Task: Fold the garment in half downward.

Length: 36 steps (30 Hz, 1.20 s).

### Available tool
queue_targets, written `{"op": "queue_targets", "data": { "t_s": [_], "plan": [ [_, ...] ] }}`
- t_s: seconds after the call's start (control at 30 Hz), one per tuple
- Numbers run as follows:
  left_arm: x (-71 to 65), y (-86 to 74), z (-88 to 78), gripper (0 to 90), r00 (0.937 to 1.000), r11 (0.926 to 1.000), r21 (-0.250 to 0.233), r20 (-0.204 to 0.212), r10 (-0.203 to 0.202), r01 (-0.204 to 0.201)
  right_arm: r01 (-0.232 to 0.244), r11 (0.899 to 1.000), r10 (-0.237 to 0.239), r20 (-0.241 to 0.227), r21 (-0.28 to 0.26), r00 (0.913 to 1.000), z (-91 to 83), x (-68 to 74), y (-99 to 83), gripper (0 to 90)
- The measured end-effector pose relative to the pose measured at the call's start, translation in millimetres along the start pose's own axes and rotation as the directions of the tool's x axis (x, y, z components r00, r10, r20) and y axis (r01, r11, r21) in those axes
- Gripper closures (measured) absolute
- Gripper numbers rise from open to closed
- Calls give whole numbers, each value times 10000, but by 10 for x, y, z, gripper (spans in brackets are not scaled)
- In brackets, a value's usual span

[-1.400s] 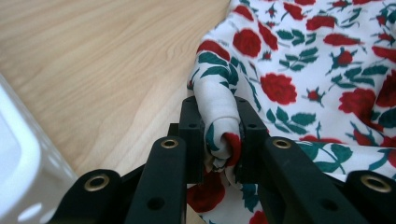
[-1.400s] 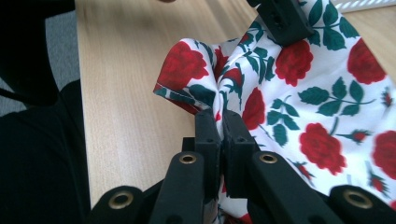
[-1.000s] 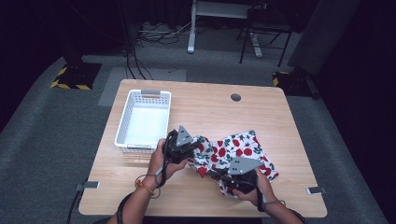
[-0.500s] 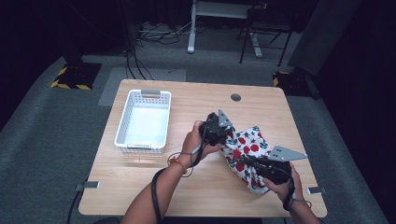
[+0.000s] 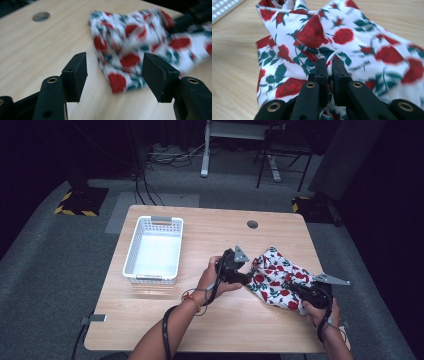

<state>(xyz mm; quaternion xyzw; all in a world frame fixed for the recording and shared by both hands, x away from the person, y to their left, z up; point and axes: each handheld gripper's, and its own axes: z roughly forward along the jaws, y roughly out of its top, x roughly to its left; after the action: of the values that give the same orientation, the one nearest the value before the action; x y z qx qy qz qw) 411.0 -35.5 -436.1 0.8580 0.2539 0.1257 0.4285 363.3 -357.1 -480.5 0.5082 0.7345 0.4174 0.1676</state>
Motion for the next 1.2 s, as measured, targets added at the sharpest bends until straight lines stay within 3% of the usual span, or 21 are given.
{"op": "queue_targets", "data": {
  "t_s": [0.07,0.13,0.2,0.23,0.3,0.4,0.47,0.53,0.57,0.67,0.73,0.8,0.9,0.93,0.97,1.1,1.17,1.2],
  "plan": [
    [-52,-147,-46,370,9993,9995,202,272,239,-244,-204,9998,203,262,24,9995,-25,-75,-14,787],
    [-85,-277,-54,371,9990,9989,397,397,224,-240,-85,9999,75,673,148,9977,-59,-117,-24,770],
    [-116,-357,-27,380,9987,9981,585,479,185,-213,-75,9994,41,984,351,9951,-99,-172,-32,675],
    [-130,-373,3,391,9990,9976,663,419,182,-209,-132,9990,80,1213,418,9926,-117,-203,-33,622],
    [-164,-369,75,399,9989,9974,712,456,117,-150,-202,9995,158,1781,228,9839,-176,-262,-24,596],
    [-232,-299,216,399,9990,9966,796,404,179,-211,-212,9996,246,1957,-191,9804,-298,-318,47,537],
    [-258,-234,327,401,9995,9963,837,239,193,-212,361,9990,-317,1549,-262,9874,-333,-292,107,503],
    [-271,-178,443,426,9995,9956,902,214,217,-235,1288,9914,-1304,925,232,9871,-297,-215,161,479],
    [-282,-156,501,431,9995,9952,935,163,265,-279,1726,9828,-1765,595,650,9825,-252,-168,184,463],
    [-304,-113,671,463,9985,9905,1265,205,509,-531,2838,9398,-2825,-344,1904,9587,-56,-83,224,430],
    [-321,-102,765,481,9974,9856,1530,235,688,-716,3025,9234,-2991,-511,2363,9529,63,-98,242,398],
    [-333,-103,838,521,9954,9801,1744,296,906,-944,3170,9056,-2992,-1052,2816,9484,155,-134,258,382],
    [-326,-113,880,604,9924,9747,1870,408,1165,-1221,3112,8995,-2895,-1152,3067,9502,231,-169,288,358],
    [-309,-111,875,649,9925,9748,1881,461,1129,-1196,3093,8979,-2887,-1113,3132,9509,243,-171,292,368],
    [-292,-108,872,685,9930,9759,1860,499,1069,-1144,3119,8967,-2890,-1184,3140,9500,254,-169,295,437],
    [-246,-139,818,860,9922,9755,1857,620,1079,-1177,3495,8832,-2997,-1970,3129,9335,262,-98,286,823],
    [-228,-168,776,871,9919,9755,1864,714,1054,-1171,3662,8794,-3176,-1980,3041,9273,237,-58,296,894],
    [-218,-179,754,874,9914,9738,1920,715,1100,-1219,3640,8854,-3174,-1962,2890,9278,210,-47,309,897]
  ]
}}
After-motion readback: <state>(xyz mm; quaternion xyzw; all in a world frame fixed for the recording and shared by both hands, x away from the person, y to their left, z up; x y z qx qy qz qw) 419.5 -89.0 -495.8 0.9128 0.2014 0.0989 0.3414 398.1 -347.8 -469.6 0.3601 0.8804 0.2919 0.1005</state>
